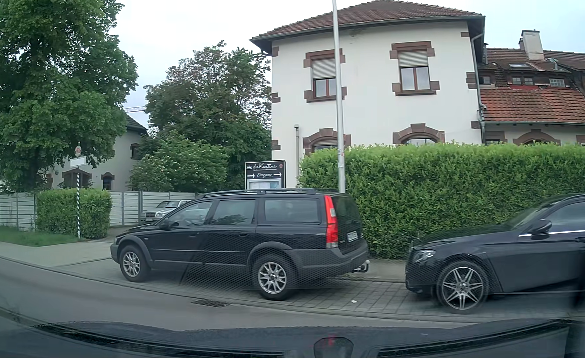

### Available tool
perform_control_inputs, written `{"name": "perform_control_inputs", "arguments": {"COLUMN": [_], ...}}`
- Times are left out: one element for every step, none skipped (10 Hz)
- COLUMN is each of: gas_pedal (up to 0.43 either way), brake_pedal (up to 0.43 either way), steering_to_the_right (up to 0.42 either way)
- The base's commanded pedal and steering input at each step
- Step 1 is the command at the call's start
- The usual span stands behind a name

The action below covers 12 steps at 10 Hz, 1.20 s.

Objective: Follow the waypoints while adhering to traffic rules and regulations

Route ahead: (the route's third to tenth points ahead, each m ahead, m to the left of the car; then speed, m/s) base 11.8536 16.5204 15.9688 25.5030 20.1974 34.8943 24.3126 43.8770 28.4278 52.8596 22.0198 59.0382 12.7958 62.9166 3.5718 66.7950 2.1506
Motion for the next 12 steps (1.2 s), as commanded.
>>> {"name": "perform_control_inputs", "arguments": {"gas_pedal": [0.189,0.189,0.189,0.189,0.189,0.189,0.189,0.189,0.189,0.189,0.189,0.189], "brake_pedal": [0.000,0.000,0.000,0.000,0.000,0.000,0.000,0.000,0.000,0.000,0.000,0.000], "steering_to_the_right": [-0.614,-0.622,-0.627,-0.628,-0.628,-0.630,-0.630,-0.630,-0.630,-0.630,-0.630,-0.629]}}
